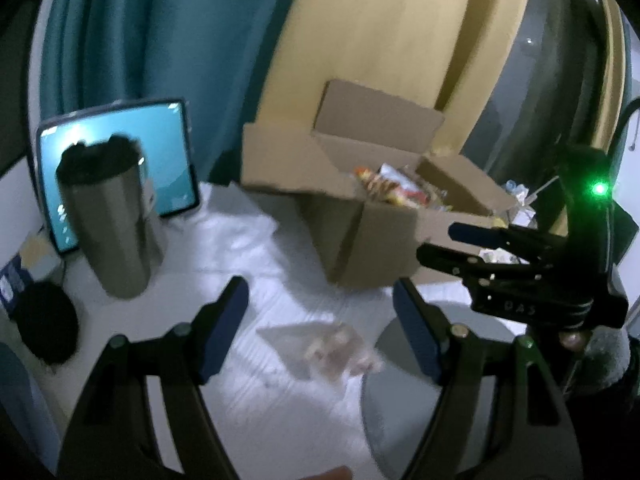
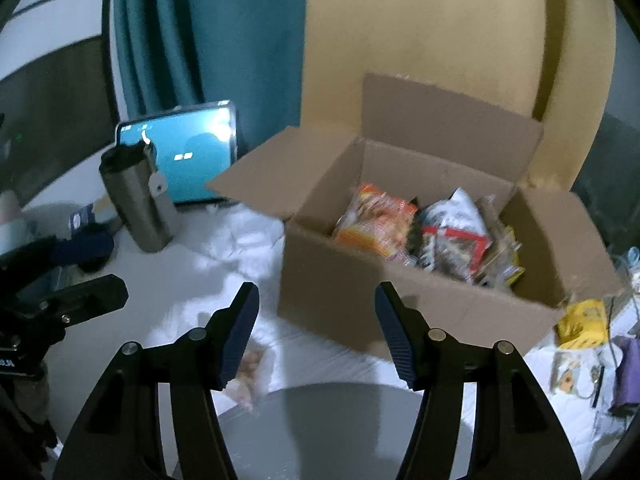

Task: Organize snacks
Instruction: 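Withdraw both tools from the box toward the remaining pastry pack, then grasp the paper-wrapped pastry pack with the right tool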

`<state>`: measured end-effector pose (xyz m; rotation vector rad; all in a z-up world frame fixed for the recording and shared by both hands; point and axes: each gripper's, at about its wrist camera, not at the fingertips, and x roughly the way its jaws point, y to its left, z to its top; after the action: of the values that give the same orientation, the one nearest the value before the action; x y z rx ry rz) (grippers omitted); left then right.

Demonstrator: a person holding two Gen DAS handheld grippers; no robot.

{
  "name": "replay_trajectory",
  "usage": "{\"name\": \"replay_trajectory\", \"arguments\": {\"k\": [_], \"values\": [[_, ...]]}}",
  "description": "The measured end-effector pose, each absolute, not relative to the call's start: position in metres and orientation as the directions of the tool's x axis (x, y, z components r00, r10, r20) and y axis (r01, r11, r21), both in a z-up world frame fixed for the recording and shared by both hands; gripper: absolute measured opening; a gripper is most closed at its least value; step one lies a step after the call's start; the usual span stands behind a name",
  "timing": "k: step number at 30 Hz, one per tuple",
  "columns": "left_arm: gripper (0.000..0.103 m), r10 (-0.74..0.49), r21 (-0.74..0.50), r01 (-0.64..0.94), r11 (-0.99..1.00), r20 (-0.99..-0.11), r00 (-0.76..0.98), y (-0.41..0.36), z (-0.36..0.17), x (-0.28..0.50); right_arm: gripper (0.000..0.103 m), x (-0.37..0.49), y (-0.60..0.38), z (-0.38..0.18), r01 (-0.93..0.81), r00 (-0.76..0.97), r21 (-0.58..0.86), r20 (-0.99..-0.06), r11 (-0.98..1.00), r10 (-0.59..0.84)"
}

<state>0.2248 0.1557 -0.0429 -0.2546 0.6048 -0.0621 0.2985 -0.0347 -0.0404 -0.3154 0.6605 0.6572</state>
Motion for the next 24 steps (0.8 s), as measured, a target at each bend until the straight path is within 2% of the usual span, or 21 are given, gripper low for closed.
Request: {"name": "replay_trajectory", "arguments": {"k": [14, 17, 24], "values": [[0.076, -0.106, -0.298, -0.111, 0.948, -0.626, 0.773, 0.189, -0.102, 0.201, 0.064, 0.281, 0.004, -0.11, -0.702, 0.481, -0.033, -0.758, 0.712, 0.44], [0.076, -0.102, -0.304, -0.126, 0.944, -0.636, 0.765, 0.195, -0.11, 0.199, 0.071, 0.279, 0.014, -0.118, -0.71, 0.461, -0.019, -0.768, 0.704, 0.445], [0.076, -0.099, -0.314, -0.151, 0.937, -0.656, 0.748, 0.206, -0.122, 0.199, 0.075, 0.281, 0.035, -0.143, -0.728, 0.4, 0.009, -0.805, 0.685, 0.437]]}}
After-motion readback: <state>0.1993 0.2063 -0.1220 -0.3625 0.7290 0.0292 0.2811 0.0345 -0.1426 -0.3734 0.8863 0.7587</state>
